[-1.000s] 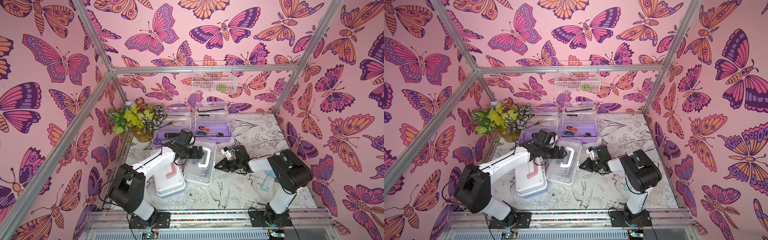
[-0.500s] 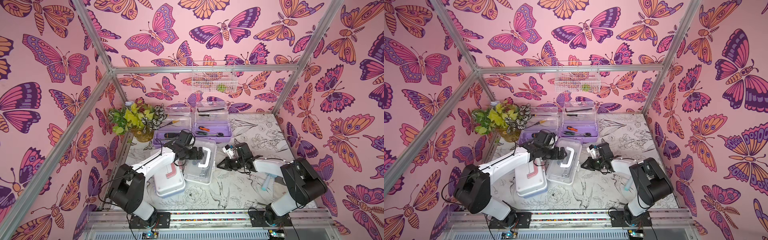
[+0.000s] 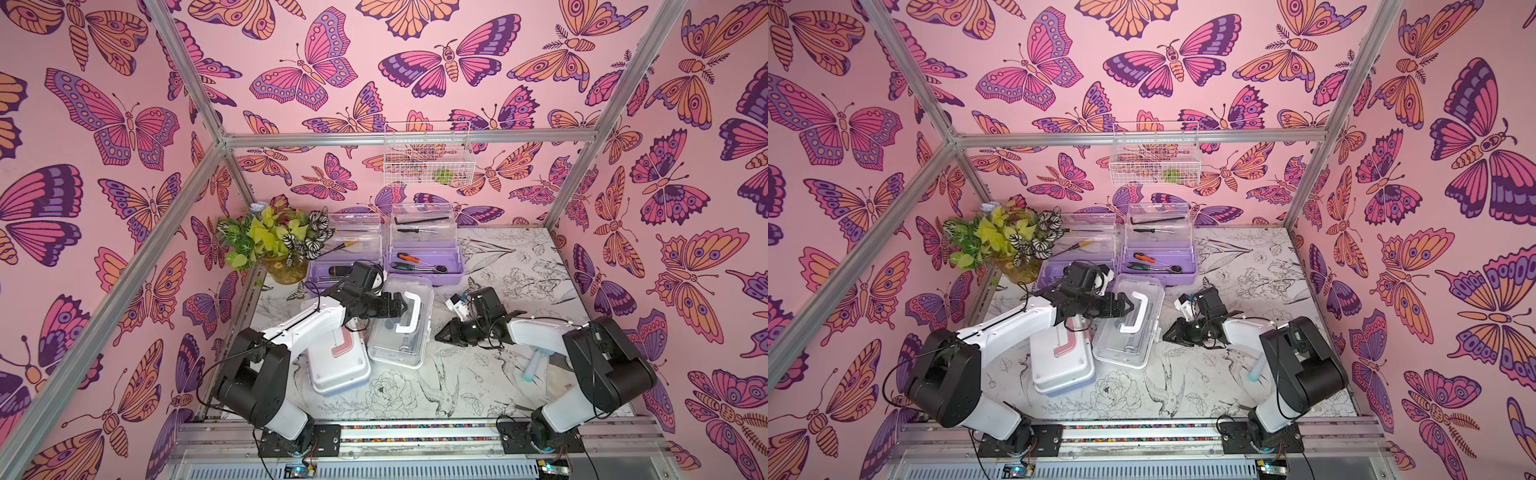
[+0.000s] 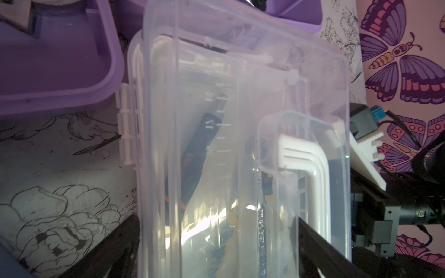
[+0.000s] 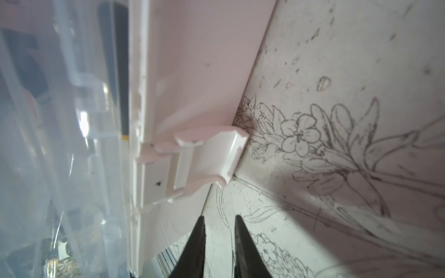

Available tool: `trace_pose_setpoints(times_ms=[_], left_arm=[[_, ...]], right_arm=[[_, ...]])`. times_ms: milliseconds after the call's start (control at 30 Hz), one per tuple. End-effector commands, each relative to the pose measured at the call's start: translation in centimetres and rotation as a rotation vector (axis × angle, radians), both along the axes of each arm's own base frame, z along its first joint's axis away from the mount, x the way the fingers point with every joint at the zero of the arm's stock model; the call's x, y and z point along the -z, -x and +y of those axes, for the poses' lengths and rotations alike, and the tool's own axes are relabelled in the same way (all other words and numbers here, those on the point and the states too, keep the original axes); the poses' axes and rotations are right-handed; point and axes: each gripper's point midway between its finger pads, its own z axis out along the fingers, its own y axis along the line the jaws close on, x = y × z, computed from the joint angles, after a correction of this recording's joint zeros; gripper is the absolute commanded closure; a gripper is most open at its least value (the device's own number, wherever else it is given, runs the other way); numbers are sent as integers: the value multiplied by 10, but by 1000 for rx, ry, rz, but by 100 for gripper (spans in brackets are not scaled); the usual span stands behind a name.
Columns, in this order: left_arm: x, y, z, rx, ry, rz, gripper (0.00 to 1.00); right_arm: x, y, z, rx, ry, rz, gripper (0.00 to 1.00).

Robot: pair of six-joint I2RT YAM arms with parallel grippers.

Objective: Close toolboxes
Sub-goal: Fasten the toolbox latch on the toolbox.

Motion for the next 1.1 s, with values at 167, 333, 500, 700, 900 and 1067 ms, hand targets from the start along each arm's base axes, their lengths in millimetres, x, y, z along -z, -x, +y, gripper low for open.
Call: trace_pose_setpoints(times_ms=[167, 333, 500, 700, 900, 1067], left_arm=[[40, 32, -24, -1, 20, 176, 10], [46, 23, -4, -53, -11, 163, 12], [65, 19, 21, -101, -6, 201, 14], [74, 17, 41, -145, 16, 222, 16], [75, 18, 44, -151, 26, 229, 17], [78, 18, 44, -151, 23, 233, 18]], right_arm=[[-14, 5, -38, 44, 17, 15, 77], [-13, 4, -35, 59, -12, 13, 76], [-11, 4, -35, 71, -24, 17, 76], [-12, 3, -34, 87, -37, 12, 76], [-16, -9, -24, 113, -117, -4, 72], [-16, -23, -16, 125, -154, -16, 71]])
